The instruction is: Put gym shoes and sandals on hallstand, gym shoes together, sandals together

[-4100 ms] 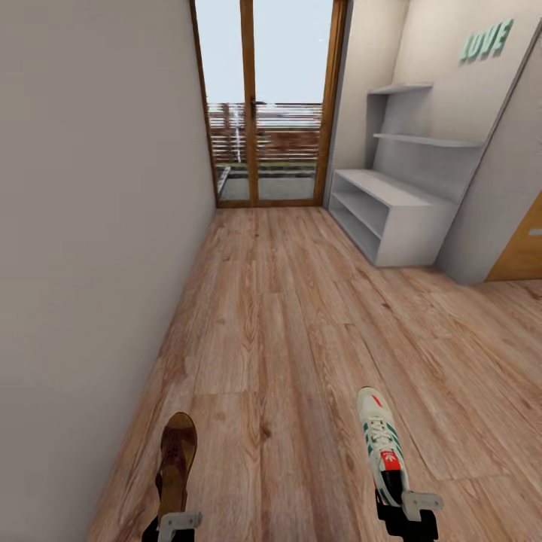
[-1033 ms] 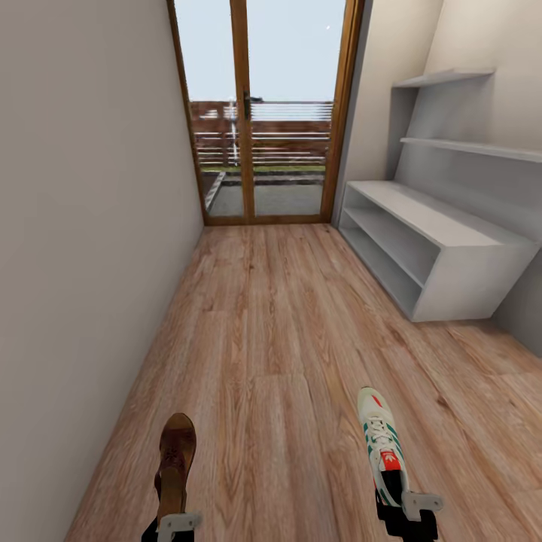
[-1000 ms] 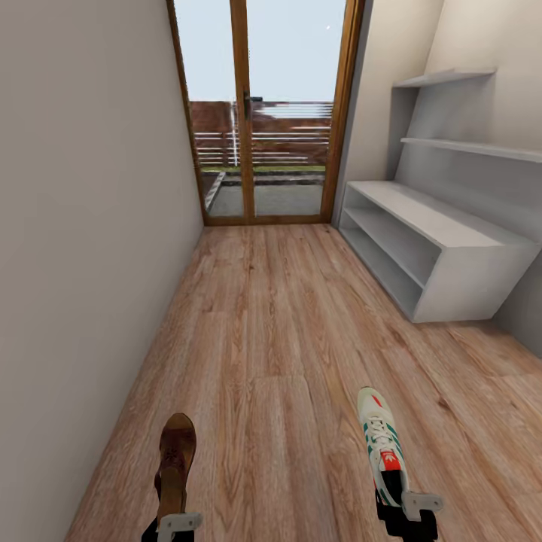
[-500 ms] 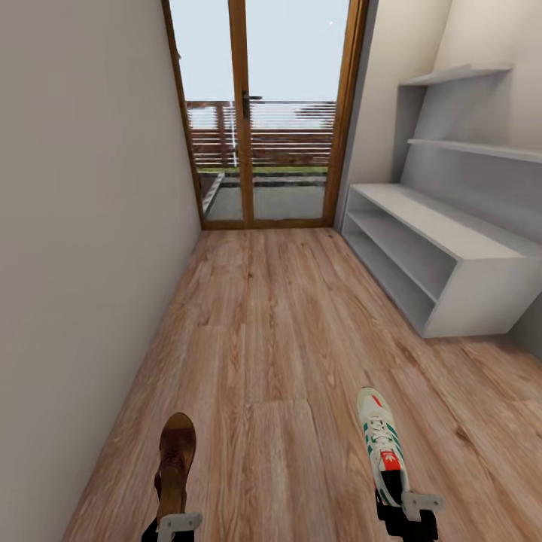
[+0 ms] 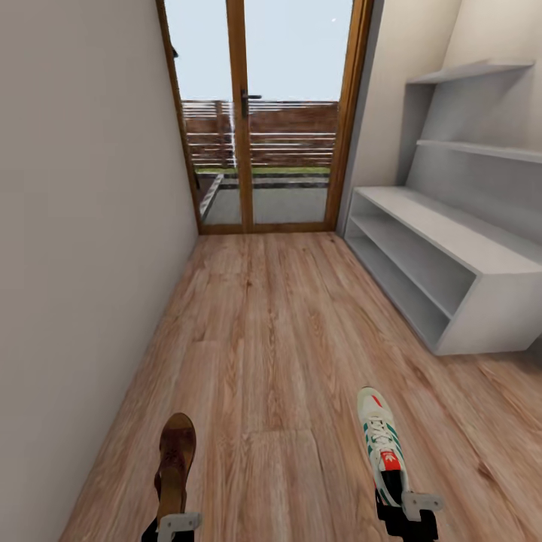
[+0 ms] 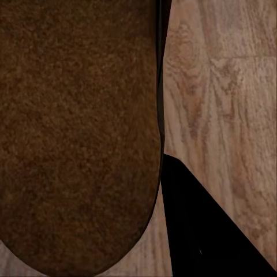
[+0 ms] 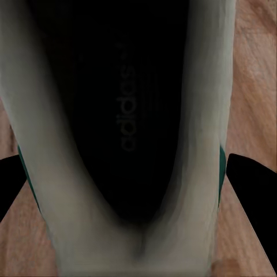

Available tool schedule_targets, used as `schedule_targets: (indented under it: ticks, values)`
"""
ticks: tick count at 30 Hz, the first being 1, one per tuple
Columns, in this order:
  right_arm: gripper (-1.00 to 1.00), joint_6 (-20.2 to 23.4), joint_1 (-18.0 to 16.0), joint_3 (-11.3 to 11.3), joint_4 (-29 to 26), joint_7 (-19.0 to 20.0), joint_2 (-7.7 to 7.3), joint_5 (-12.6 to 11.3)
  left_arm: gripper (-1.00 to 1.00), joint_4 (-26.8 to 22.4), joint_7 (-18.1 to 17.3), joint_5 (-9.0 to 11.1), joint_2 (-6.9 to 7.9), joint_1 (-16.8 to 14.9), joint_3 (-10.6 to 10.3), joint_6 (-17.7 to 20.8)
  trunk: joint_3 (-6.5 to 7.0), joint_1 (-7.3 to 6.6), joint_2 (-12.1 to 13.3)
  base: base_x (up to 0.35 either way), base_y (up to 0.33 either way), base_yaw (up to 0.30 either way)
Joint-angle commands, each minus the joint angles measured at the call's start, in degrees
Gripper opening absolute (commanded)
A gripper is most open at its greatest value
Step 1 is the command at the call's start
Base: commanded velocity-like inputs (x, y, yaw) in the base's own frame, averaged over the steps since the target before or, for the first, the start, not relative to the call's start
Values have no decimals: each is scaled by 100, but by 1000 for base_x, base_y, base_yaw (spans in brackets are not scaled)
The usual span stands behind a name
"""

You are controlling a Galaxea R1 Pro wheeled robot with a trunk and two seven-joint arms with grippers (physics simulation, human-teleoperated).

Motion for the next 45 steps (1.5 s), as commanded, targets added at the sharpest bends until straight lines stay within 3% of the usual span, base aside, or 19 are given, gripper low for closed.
schedule_targets:
  ticks: [1, 45]
  values:
    - [-100, -15, -3, -16, 4, -17, 0, 23, -100, 3, 36, 27, 4, -4, -47, -15, -5, 2, -2, 340, 0, 0]
    - [-100, -23, -3, -16, 4, -52, 0, 14, -100, 3, 36, 27, 4, -4, -47, -15, -5, 2, -2, 340, 0, 0]
